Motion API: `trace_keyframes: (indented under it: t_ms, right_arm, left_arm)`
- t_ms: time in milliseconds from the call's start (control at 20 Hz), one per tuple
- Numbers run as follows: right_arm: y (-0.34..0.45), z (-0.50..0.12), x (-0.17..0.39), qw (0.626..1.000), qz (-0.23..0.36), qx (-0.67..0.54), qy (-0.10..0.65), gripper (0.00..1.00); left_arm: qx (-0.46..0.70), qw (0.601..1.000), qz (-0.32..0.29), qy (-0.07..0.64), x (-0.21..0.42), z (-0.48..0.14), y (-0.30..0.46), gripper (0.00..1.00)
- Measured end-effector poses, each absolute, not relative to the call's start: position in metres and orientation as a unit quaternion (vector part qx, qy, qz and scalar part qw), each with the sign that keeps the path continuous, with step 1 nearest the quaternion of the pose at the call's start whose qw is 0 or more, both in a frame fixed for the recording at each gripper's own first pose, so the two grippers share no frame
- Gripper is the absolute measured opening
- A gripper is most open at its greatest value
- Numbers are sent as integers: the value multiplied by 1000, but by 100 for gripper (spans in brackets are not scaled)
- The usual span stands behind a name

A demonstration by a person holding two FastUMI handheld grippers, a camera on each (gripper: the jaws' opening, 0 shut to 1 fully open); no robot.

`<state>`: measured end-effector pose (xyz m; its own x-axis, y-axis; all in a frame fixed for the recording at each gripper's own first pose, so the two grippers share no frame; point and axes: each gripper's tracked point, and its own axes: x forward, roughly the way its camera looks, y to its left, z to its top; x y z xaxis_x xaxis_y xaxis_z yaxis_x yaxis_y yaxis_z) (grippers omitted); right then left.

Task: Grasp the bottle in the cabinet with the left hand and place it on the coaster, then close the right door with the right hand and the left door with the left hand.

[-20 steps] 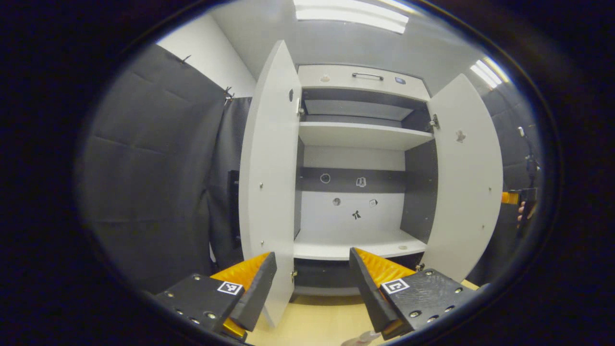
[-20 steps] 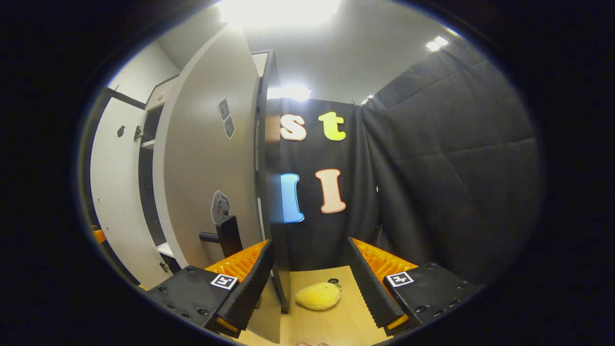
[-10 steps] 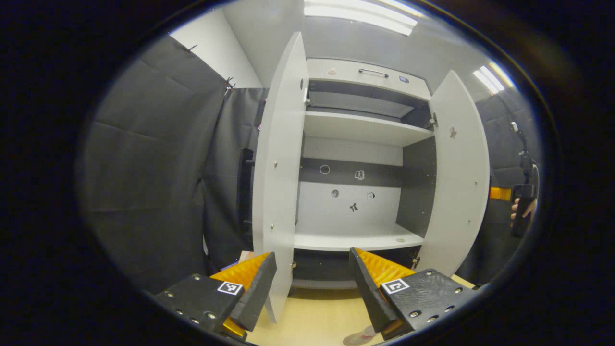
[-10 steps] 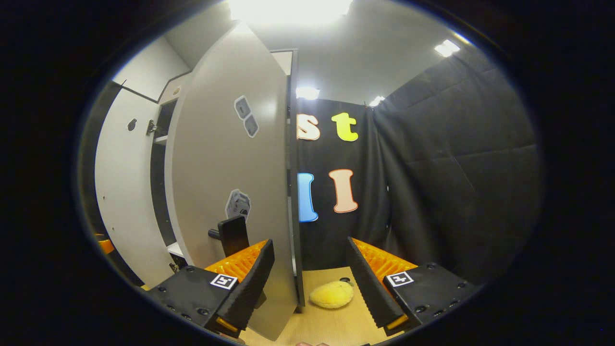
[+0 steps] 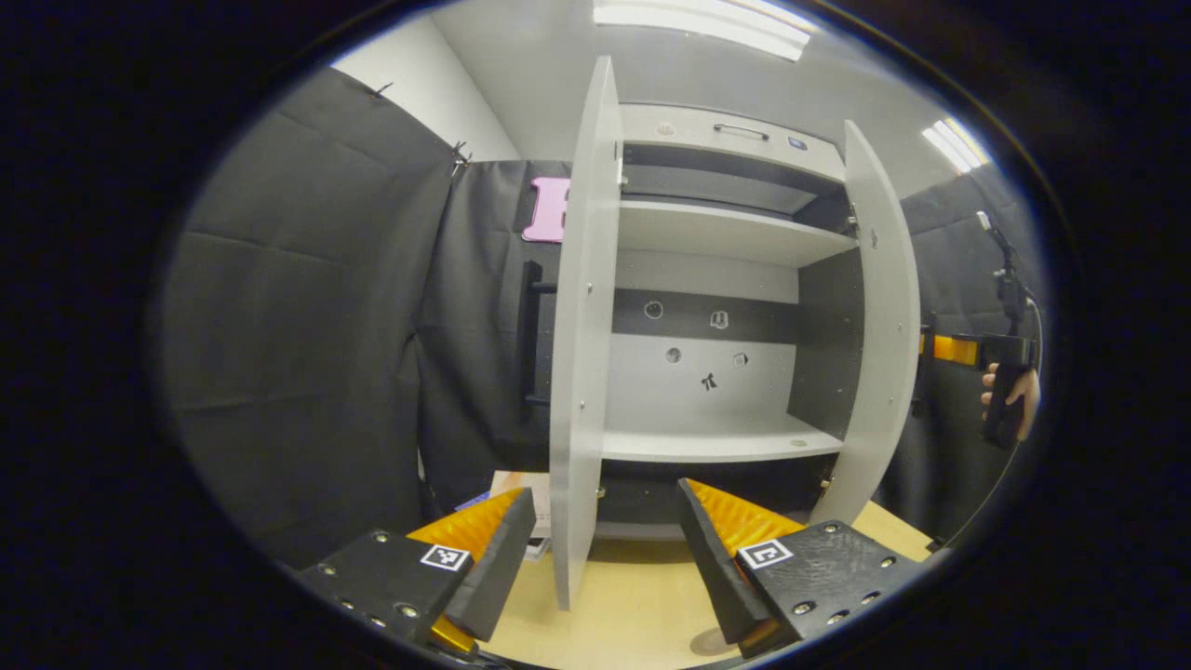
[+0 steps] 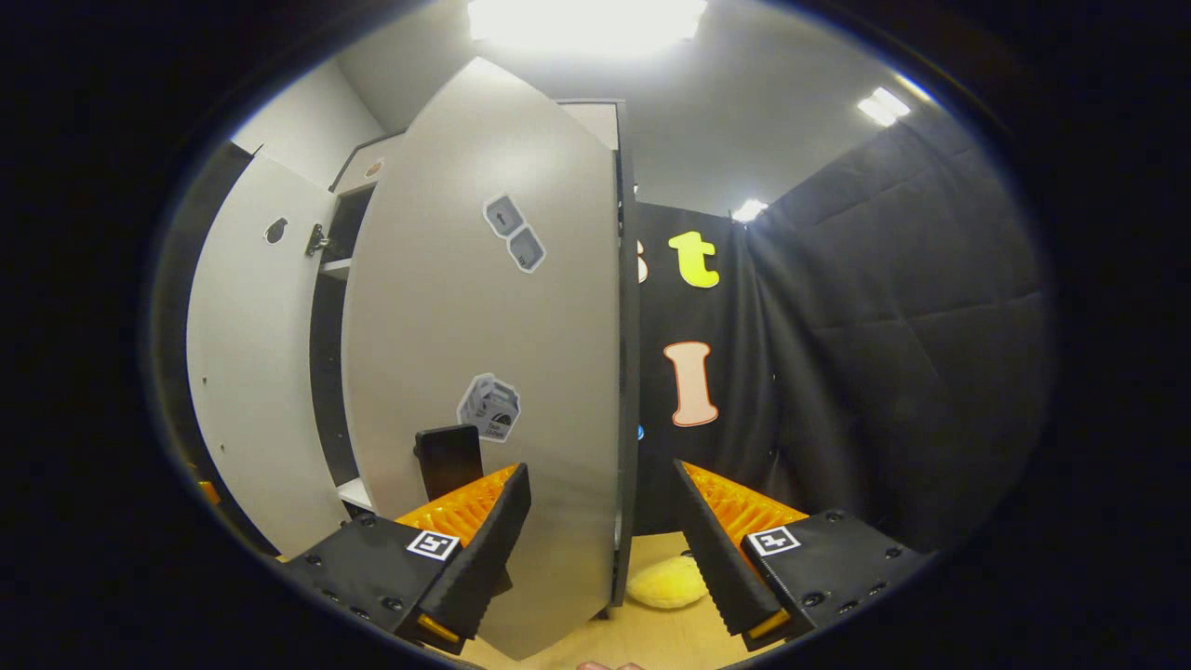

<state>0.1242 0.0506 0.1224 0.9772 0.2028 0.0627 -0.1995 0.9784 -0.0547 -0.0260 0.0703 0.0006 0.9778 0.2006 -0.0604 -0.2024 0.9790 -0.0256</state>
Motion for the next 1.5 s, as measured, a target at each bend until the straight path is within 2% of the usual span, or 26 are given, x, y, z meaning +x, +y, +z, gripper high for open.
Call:
trace_keyframes:
  t_ms: [300,850,950,1000,1050,1100,1300,1500]
  right_arm:
    - [95,114,126,992,127,3,-25,98]
    - [83,82,109,995,96,-1,5,98]
    - [75,80,106,997,81,0,7,98]
    - [70,79,104,997,73,1,7,93]
    - [65,76,101,998,65,3,9,93]
    - [61,74,99,998,58,7,11,98]
    - [44,56,84,999,31,13,32,97]
    - [26,44,70,999,-2,7,44,97]
  left_arm:
    - [-14,991,131,20,-47,4,100,88]
    - [-16,984,177,5,-45,17,205,89]
    - [-30,985,170,3,-33,26,219,88]
    - [-37,985,168,0,-29,28,227,88]
    - [-39,985,165,-4,-23,34,235,88]
    - [-38,986,164,-5,-15,37,242,88]
    - [-24,989,143,-14,14,57,264,88]
    - [-25,995,96,-24,44,74,262,89]
